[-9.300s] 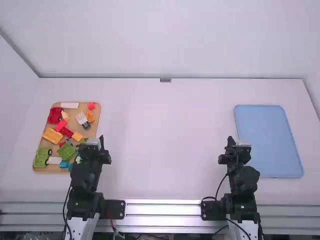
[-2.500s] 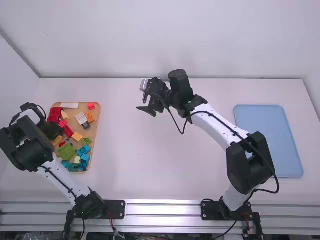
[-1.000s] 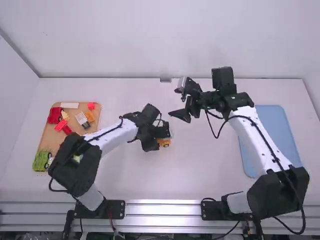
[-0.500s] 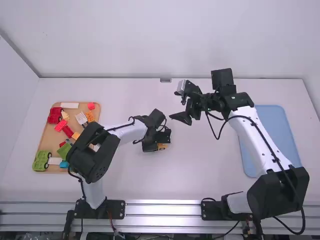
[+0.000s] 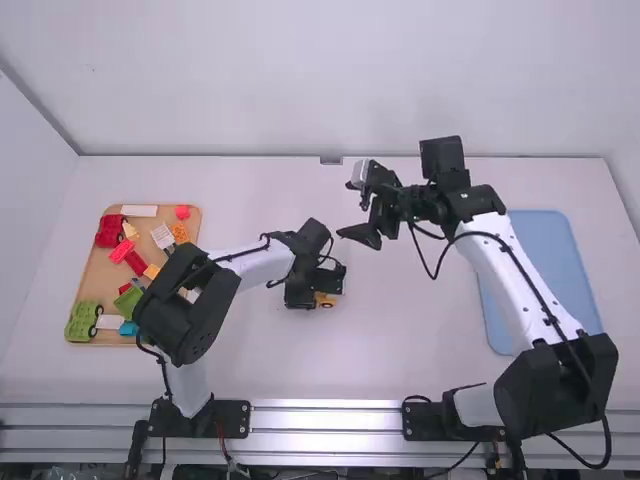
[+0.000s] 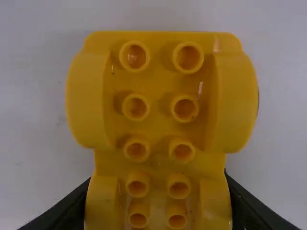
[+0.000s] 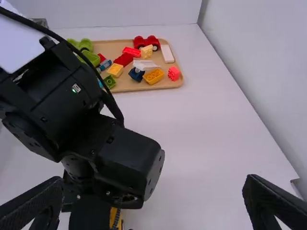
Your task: Assemble lego blocks to make yellow taxi
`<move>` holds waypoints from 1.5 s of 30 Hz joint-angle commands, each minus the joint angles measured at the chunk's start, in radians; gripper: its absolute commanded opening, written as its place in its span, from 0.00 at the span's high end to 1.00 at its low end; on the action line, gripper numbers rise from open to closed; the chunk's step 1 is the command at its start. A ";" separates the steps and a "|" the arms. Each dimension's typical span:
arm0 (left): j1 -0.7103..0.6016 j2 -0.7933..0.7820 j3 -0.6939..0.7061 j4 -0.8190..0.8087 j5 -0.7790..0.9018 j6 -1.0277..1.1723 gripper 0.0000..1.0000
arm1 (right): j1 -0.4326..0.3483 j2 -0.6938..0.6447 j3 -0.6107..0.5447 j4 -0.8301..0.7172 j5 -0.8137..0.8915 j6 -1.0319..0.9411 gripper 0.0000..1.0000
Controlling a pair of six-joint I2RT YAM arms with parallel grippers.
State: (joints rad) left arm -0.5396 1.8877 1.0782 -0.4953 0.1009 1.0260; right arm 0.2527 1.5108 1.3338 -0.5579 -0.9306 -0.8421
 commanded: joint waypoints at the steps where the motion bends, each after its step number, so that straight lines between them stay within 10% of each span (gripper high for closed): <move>1: 0.007 0.010 0.027 -0.023 0.019 0.011 0.01 | 0.003 -0.006 -0.006 0.007 -0.004 0.004 0.01; 22: 0.473 -0.472 0.069 -0.187 0.243 -0.367 0.01 | 0.102 0.124 -0.006 0.380 0.012 0.288 0.01; 33: 0.732 -0.864 -0.149 0.025 -0.108 -0.975 0.01 | 0.174 0.186 -0.006 0.571 0.046 0.372 0.02; 37: 0.795 -0.980 -0.220 0.008 -0.501 -1.433 0.01 | 0.175 0.185 -0.006 0.577 0.037 0.375 0.01; 45: 0.895 -0.983 -0.234 0.009 -0.537 -1.482 0.01 | 0.228 0.186 -0.006 0.560 0.068 0.369 0.02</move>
State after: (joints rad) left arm 0.3332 0.8948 0.8494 -0.4862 -0.4023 -0.4080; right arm 0.4671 1.7164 1.3304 0.0032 -0.8757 -0.4740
